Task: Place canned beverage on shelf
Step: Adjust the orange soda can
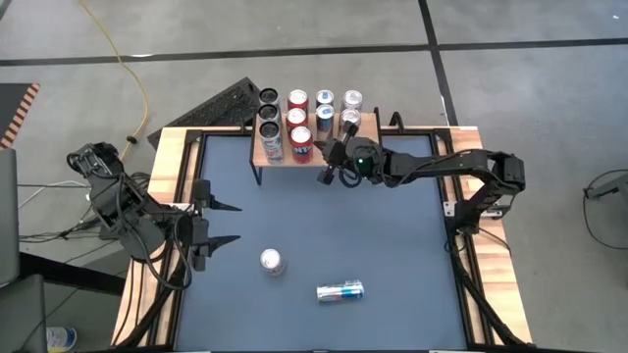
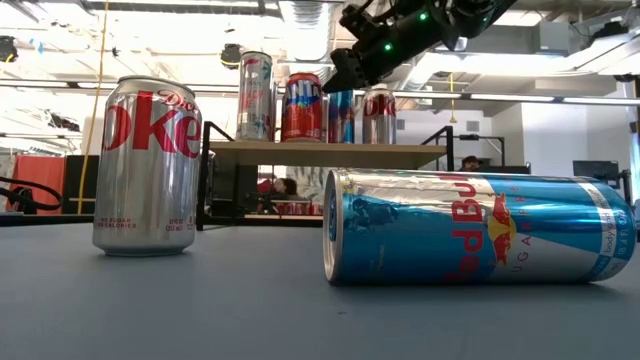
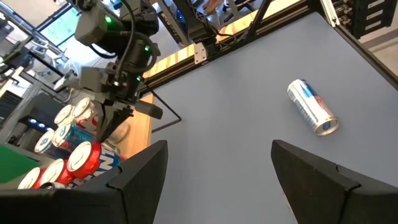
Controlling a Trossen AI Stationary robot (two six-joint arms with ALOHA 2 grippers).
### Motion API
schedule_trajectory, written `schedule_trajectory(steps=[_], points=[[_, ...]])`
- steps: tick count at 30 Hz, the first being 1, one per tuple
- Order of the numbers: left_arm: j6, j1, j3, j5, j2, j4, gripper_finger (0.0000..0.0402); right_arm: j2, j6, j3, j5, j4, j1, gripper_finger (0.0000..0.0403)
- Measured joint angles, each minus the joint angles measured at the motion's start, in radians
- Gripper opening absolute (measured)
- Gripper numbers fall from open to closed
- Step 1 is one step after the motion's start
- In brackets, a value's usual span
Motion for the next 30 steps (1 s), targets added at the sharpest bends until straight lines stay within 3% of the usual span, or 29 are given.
schedule_trajectory(steps=[19,26,30], points=[[-0.009,0.0,0.0,-0.027,0.0,0.006,0.0275,-0.002,0.003,0.0,-0.116,0.043,-0.072,0.0],[-0.037,0.0,0.0,-0.027,0.0,0.009,0.0275,-0.008,-0.023,0.0,0.017,0.023,-0.002,0.0],[-0.052,0.0,0.0,-0.026,0.0,0.009,0.0275,-0.01,-0.182,0.001,0.165,0.057,0.061,0.0]])
